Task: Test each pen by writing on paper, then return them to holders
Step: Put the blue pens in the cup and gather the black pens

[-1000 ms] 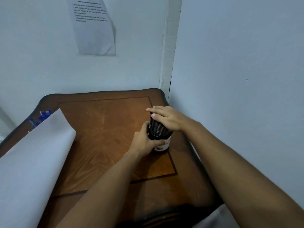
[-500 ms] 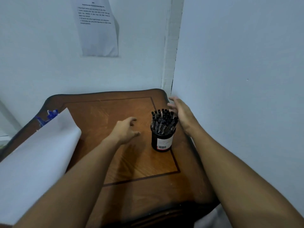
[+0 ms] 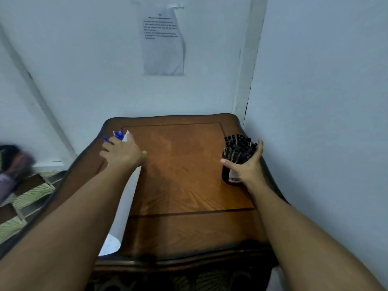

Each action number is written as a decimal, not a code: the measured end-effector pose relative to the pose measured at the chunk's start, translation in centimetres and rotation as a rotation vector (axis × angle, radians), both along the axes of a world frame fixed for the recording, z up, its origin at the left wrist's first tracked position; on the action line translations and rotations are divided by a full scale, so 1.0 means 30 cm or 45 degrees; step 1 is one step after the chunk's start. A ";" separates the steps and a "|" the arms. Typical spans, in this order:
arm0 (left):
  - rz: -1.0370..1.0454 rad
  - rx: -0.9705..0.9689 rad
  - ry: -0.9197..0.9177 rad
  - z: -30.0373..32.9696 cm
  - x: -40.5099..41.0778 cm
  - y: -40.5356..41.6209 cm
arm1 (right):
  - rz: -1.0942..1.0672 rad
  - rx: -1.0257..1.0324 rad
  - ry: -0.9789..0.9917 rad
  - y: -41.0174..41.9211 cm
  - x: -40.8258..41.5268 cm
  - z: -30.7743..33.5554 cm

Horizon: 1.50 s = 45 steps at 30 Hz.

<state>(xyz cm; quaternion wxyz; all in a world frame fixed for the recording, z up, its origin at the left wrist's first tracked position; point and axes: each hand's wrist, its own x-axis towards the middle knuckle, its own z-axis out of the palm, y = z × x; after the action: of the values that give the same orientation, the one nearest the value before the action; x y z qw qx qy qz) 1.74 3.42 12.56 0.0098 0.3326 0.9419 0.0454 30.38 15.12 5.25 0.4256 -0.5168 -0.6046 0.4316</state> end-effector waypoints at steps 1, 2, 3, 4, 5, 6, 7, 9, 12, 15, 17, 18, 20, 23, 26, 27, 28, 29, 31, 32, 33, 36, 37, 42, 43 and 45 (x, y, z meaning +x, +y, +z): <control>-0.012 0.037 -0.056 -0.001 -0.007 -0.016 | -0.014 -0.015 -0.020 -0.005 -0.007 -0.010; -0.046 0.087 -0.121 -0.001 -0.011 -0.025 | -0.030 -0.037 -0.019 -0.008 -0.012 -0.022; -0.095 0.147 -0.198 -0.001 -0.011 -0.030 | -0.048 -0.054 -0.013 -0.003 -0.013 -0.038; -0.144 0.212 -0.275 0.003 -0.007 -0.034 | -0.065 -0.062 -0.008 0.010 -0.015 -0.060; -0.182 0.286 -0.359 0.007 0.001 -0.035 | -0.081 -0.068 -0.018 0.031 -0.016 -0.086; -0.204 0.376 -0.471 0.011 0.007 -0.036 | -0.099 -0.066 -0.034 0.039 -0.019 -0.093; -0.212 0.469 -0.624 0.015 0.016 -0.037 | -0.114 -0.058 -0.050 0.046 -0.023 -0.098; -0.251 0.549 -0.950 0.007 0.032 -0.039 | -0.129 -0.046 -0.092 0.003 -0.034 -0.046; -0.387 0.429 -1.096 -0.062 0.029 -0.036 | -0.104 -0.038 -0.088 -0.018 -0.051 -0.004; -0.677 0.076 -0.734 -0.152 0.011 -0.030 | -0.029 0.014 -0.052 -0.009 -0.094 0.039; -0.789 -0.061 -0.596 -0.201 0.009 -0.028 | 0.029 0.035 -0.035 0.005 -0.146 0.079; -0.799 -0.095 -0.593 -0.218 0.009 -0.026 | 0.055 0.051 -0.016 0.010 -0.173 0.102; -0.823 -0.161 -0.551 -0.255 0.001 -0.016 | 0.080 0.095 0.005 0.014 -0.233 0.147; -0.871 -0.279 -0.414 -0.295 -0.006 -0.014 | 0.109 0.159 0.045 0.021 -0.318 0.190; -0.923 -0.321 -0.324 -0.321 -0.021 -0.014 | 0.150 0.170 0.097 0.026 -0.405 0.196; -0.940 -0.339 -0.301 -0.327 -0.028 -0.011 | 0.154 0.171 0.108 0.023 -0.429 0.193; -0.946 -0.366 -0.294 -0.331 -0.036 -0.006 | 0.162 0.175 0.118 0.020 -0.451 0.189; -0.941 -0.384 -0.298 -0.339 -0.049 -0.002 | 0.170 0.179 0.122 0.016 -0.475 0.181; -0.939 -0.384 -0.322 -0.355 -0.069 0.012 | 0.185 0.195 0.129 0.009 -0.513 0.169; -0.937 -0.366 -0.338 -0.358 -0.074 0.015 | 0.195 0.197 0.125 0.007 -0.525 0.163; -0.942 -0.335 -0.346 -0.360 -0.079 0.017 | 0.205 0.188 0.115 0.006 -0.535 0.155; -0.951 -0.156 -0.410 -0.368 -0.108 0.008 | 0.234 0.136 0.081 0.000 -0.559 0.111; -0.959 -0.082 -0.431 -0.373 -0.121 0.001 | 0.237 0.118 0.075 -0.006 -0.563 0.095; -0.999 0.186 -0.472 -0.399 -0.177 -0.034 | 0.233 0.039 0.031 -0.033 -0.588 0.010; -1.003 0.216 -0.477 -0.404 -0.181 -0.038 | 0.236 0.032 0.013 -0.038 -0.589 -0.005; -1.002 0.242 -0.486 -0.409 -0.186 -0.047 | 0.253 0.027 -0.011 -0.051 -0.592 -0.027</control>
<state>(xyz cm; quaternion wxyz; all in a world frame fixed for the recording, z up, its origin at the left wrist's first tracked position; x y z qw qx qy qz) -3.83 2.01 0.30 0.1693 0.6506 0.7167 0.1852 12.62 13.61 4.43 0.3834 -0.4516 -0.6593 0.4630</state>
